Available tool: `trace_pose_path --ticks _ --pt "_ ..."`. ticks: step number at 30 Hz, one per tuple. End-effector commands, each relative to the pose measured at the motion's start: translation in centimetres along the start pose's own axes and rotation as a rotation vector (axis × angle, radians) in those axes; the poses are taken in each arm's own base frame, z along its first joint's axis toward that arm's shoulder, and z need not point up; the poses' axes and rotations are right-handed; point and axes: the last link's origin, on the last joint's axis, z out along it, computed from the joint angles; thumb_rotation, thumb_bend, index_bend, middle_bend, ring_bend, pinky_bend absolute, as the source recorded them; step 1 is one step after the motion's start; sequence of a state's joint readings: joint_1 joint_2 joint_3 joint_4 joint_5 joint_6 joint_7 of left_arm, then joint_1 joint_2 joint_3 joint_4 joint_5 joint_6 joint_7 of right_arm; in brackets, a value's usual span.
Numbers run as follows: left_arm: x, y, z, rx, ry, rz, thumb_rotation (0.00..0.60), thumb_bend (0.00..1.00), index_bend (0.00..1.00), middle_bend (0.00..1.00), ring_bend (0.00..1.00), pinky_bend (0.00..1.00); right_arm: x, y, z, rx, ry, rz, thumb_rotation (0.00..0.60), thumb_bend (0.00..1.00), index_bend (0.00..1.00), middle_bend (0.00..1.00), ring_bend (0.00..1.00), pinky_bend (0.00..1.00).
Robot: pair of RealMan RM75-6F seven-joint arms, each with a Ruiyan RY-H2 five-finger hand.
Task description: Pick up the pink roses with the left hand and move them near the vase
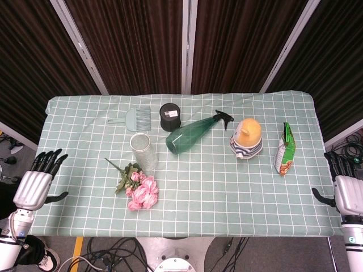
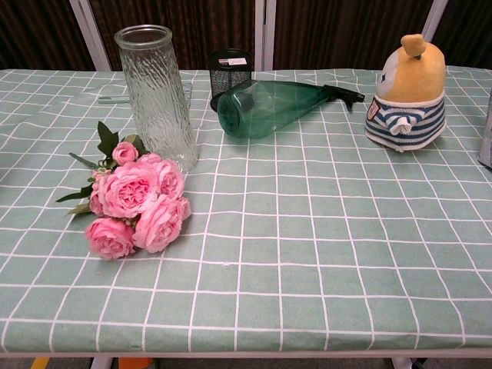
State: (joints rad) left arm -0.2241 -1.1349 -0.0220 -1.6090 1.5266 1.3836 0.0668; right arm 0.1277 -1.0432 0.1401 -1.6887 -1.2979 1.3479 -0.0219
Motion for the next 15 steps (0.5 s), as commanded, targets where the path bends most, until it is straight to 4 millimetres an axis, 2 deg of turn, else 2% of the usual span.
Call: trace_pose_path --ticks 1,7,15 --pt "0.0 0.3 0.0 -0.02 -0.02 0.0 0.6 0.04 0.09 0.0 0.0 0.04 0.4 -0.2 0.3 -0.007 0.002 0.01 0.6 0.15 0.0 0.0 0.0 0.0" --pt "0.3 1.8 -0.3 -0.093 -0.057 -0.038 0.6 0.04 0.08 0.0 0.0 0.04 0.8 -0.5 0.7 -0.014 -0.009 0.017 0.6 0.15 0.0 0.0 0.0 0.0" --pt "0.7 6.7 0.6 -0.282 -0.113 -0.067 0.6 0.04 0.08 0.0 0.0 0.05 0.9 -0.7 1.0 -0.027 -0.005 0.032 0.6 0.15 0.0 0.0 0.0 0.0"
